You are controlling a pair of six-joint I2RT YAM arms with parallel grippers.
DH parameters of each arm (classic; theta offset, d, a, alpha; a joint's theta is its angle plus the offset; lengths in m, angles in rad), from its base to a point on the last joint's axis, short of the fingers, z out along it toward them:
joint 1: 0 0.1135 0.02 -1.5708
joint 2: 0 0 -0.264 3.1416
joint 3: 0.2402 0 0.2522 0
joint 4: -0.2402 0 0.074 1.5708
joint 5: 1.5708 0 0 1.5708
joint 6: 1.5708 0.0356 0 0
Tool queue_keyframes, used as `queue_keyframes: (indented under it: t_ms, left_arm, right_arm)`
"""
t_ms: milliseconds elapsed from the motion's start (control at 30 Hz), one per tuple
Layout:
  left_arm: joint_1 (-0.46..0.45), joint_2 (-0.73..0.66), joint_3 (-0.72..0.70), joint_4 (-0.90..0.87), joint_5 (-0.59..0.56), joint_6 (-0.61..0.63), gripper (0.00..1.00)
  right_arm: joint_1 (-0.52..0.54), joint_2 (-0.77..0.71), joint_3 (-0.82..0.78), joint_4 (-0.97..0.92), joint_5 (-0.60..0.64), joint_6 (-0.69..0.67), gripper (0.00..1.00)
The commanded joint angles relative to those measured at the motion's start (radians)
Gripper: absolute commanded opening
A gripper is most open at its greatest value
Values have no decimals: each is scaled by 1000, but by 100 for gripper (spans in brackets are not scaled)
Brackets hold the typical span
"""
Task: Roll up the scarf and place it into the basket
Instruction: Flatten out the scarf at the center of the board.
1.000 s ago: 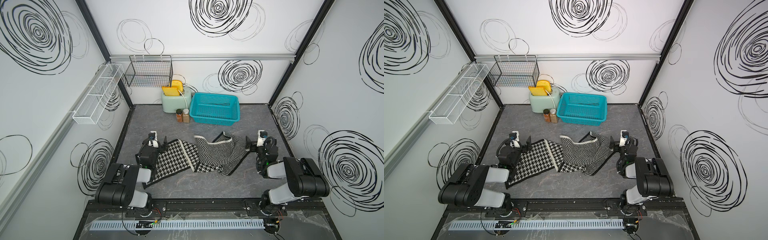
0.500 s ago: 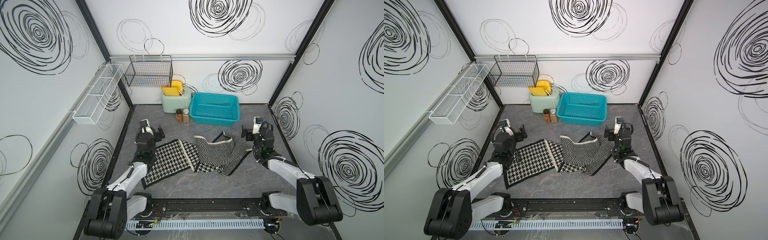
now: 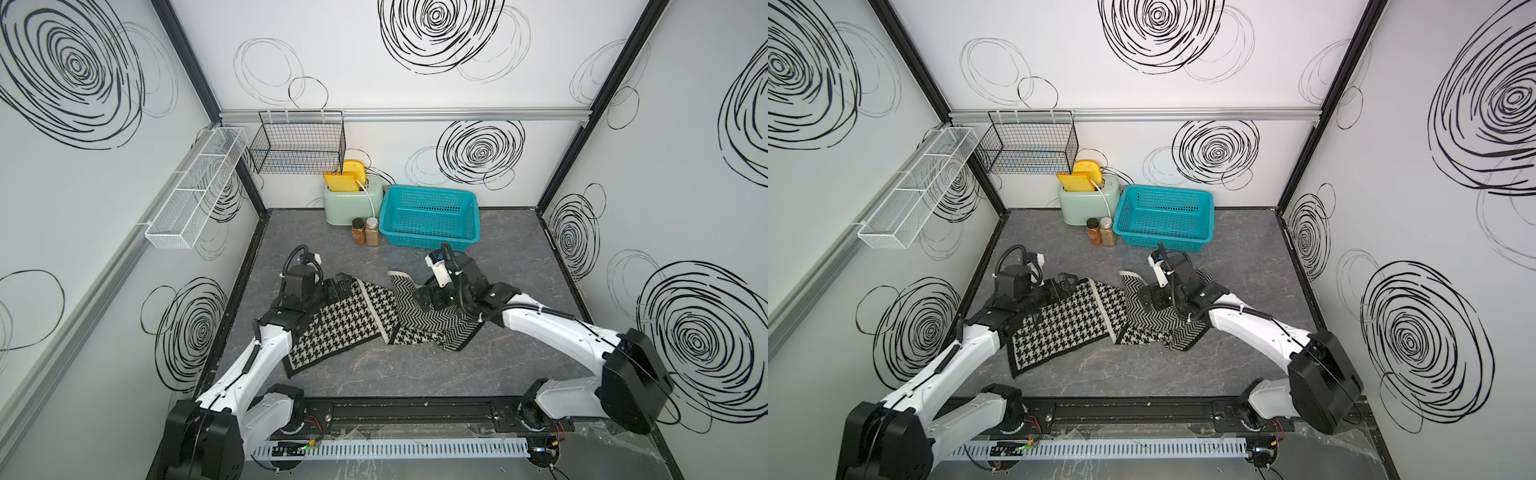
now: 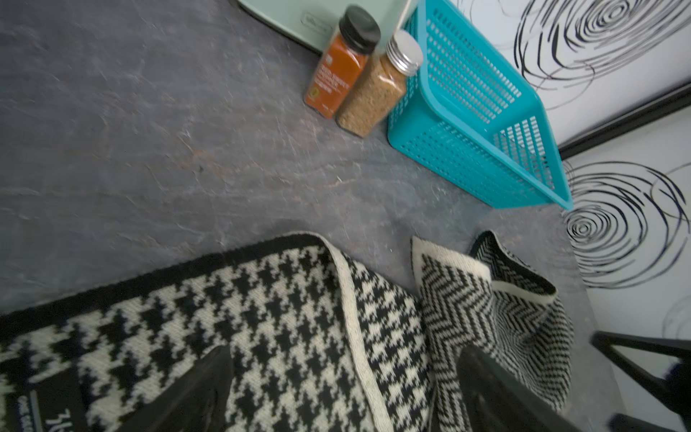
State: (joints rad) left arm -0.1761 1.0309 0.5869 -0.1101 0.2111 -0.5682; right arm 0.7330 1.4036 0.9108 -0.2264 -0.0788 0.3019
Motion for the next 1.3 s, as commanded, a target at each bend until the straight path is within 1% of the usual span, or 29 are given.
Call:
queue_keyframes:
  t_ms: [0,133,267,400,500,600,700,800,833,867,900,967,1000,1133,1200,1267]
  left_arm:
    - [-18,-23,-32,-27,59,-54,98]
    - [-33,-57,-91,-43,56,-94,98]
    - [-46,-95,-154,-19,68,-147,98]
    - [-50,-90,-187,-5,85,-169,98]
    - [-52,-71,-192,-7,85,-168,98]
    - [-52,-48,-190,-6,85,-168,98]
    - [-54,-21,-187,-3,85,-164,98]
    - [-53,7,-193,5,88,-164,98]
    - [-52,16,-198,10,87,-167,98]
    - [-53,26,-202,16,86,-171,98]
    - [-51,36,-206,24,86,-174,98]
    - [-51,58,-211,40,85,-180,98]
    - [-51,70,-212,45,84,-182,98]
    - [-44,125,-219,60,80,-175,98]
    - [-37,152,-220,55,77,-166,98]
    - [-31,178,-218,48,71,-156,98]
  right_arm:
    - [14,60,23,-46,-117,53,99]
    - [47,167,67,-33,-154,38,99]
    - [53,224,52,15,-161,33,99]
    - [51,276,70,30,-163,17,99]
    - [42,310,81,36,-154,16,95]
    - [27,347,105,25,-134,16,85]
    - [7,383,125,16,-131,13,81]
    - [-2,407,132,21,-128,9,68]
    - [-5,413,134,18,-129,6,61]
    - [-11,416,134,16,-134,4,51]
    - [-19,416,136,12,-151,1,39]
    - [-51,399,140,-4,-186,-1,8]
    - [-68,380,139,-8,-197,2,0]
    - [-152,212,156,-38,-210,18,0]
    - [-187,138,218,-106,-193,6,0]
    - [-221,72,306,-198,-151,-11,0]
